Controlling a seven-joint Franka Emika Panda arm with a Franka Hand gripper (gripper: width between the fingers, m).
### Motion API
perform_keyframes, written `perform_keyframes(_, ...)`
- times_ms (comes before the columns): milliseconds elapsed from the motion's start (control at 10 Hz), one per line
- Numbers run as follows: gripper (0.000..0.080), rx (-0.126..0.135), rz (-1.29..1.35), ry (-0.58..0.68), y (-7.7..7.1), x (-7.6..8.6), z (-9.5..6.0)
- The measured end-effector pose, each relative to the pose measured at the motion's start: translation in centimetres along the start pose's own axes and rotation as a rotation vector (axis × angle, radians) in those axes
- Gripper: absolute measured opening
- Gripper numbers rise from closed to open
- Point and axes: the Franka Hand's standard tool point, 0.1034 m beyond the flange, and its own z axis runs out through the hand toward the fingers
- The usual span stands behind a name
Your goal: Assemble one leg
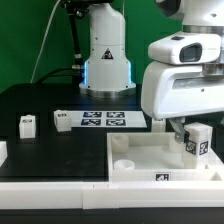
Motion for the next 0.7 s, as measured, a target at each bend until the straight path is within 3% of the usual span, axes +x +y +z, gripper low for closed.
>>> perform_keyframes(100, 0.0429, 0.0, 0.0, 0.0, 0.01, 0.0, 0.0)
perform_keyframes(200, 0.0429, -0.002, 0.002, 0.001, 0.18, 0.0, -0.02)
perform_keyframes(300, 0.029, -0.002, 0.003, 0.001, 0.25, -0.02, 0.0)
perform_keyframes(700, 0.0291, -0.003, 0.126, 0.003, 0.51, -0.01, -0.06)
